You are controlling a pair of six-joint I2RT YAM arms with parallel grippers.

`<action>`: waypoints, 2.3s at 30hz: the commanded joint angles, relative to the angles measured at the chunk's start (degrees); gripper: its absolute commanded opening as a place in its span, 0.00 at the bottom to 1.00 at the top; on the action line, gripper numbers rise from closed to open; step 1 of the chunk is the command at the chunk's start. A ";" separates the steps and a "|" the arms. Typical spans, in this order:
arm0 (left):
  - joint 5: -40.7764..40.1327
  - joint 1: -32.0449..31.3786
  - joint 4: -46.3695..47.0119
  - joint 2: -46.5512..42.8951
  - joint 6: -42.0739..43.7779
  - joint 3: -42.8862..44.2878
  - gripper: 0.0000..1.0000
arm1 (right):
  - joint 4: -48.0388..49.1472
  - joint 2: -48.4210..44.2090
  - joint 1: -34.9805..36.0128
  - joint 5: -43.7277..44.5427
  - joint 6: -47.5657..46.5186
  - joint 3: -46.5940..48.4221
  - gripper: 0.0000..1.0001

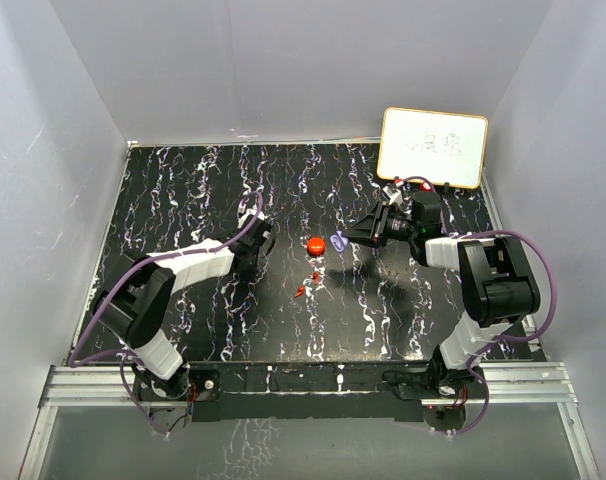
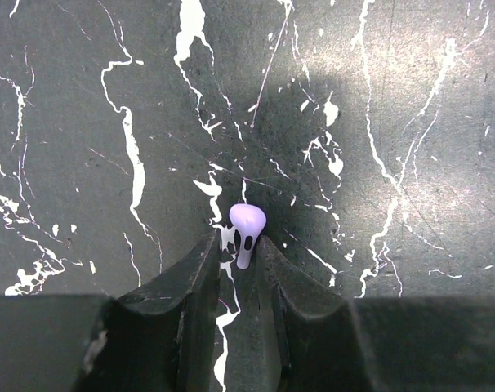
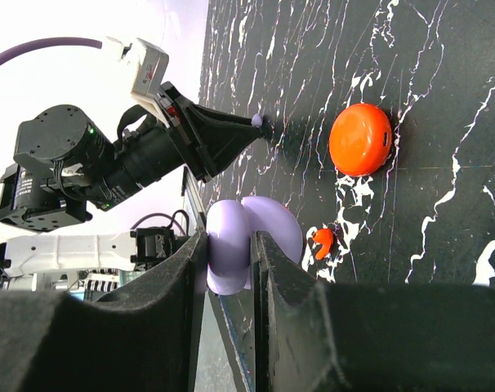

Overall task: Insert the wireless bluetooth earbuds into the charging case
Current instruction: Pick up the earbud from the center of the board.

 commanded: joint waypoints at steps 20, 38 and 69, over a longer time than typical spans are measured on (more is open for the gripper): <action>0.32 0.42 -1.68 2.10 0.79 2.25 0.04 | 3.16 0.24 0.26 -0.82 0.28 1.73 0.00; 7.76 0.42 26.43 -15.07 3.18 -2.28 0.00 | 3.25 0.17 0.61 -0.42 0.59 2.05 0.00; 41.56 0.33 81.94 -7.15 2.21 -14.17 0.00 | 23.12 8.13 5.99 0.32 22.94 4.27 0.00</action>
